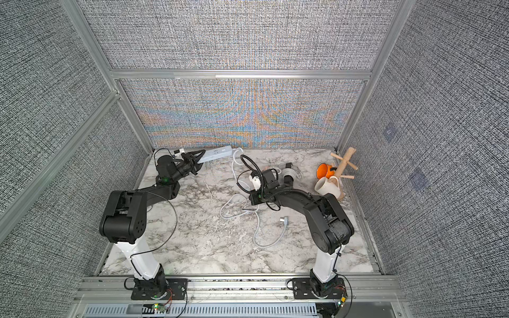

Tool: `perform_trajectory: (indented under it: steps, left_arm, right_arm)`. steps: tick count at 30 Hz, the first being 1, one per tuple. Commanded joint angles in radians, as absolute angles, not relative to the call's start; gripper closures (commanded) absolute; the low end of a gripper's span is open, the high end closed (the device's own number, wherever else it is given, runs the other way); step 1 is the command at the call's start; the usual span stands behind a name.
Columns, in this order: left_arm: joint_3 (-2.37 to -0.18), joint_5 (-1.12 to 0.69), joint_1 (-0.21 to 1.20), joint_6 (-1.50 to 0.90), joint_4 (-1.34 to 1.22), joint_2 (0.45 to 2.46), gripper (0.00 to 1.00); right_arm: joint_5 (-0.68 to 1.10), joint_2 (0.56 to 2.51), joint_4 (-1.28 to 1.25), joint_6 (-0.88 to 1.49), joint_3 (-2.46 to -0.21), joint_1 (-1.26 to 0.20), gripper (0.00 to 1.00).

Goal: Unwrap the cord wrapped around the power strip
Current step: Unwrap the power cord from the power strip.

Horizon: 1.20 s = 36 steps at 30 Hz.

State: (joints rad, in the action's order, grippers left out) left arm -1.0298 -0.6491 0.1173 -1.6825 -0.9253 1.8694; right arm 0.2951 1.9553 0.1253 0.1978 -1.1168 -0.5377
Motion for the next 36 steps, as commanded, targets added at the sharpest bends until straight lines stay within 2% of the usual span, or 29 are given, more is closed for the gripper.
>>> perform_trajectory:
  steps: [1,8,13,16,22,28,33,36]
  left_arm:
    - [-1.034,-0.574,0.119,-1.623,-0.949,1.853,1.0]
    - [-1.058,-0.463,0.15,-1.181,-0.498,1.698,1.0]
    - [-1.077,-0.406,0.15,-0.964,-0.26,1.611,1.0]
    - [-1.08,-0.399,0.151,-0.88,-0.171,1.577,1.0]
    - [-1.109,-0.521,0.15,-0.749,-0.039,1.572,1.0]
    - [-1.172,-0.635,0.154,-0.547,0.18,1.565,1.0]
    - [-1.153,-0.869,0.152,-0.591,0.059,1.554,1.0]
    - [-1.105,-1.025,0.149,-0.789,-0.239,1.567,1.0]
  right_arm:
    - [0.353,1.923,0.153,0.106,-1.118,-0.557,1.0]
    - [0.424,1.834,0.176,0.067,-1.174,-0.548,1.0]
    - [0.528,1.756,0.083,0.123,-1.173,-0.509,1.0]
    - [0.53,1.731,0.021,0.212,-1.168,-0.465,1.0]
    - [0.514,1.731,-0.097,0.4,-1.158,-0.371,1.0]
    - [0.51,1.78,-0.093,0.461,-1.204,-0.346,1.0]
    - [0.427,1.838,-0.014,0.454,-1.238,-0.342,1.0]
    - [0.417,1.878,0.005,0.453,-1.224,-0.327,1.0]
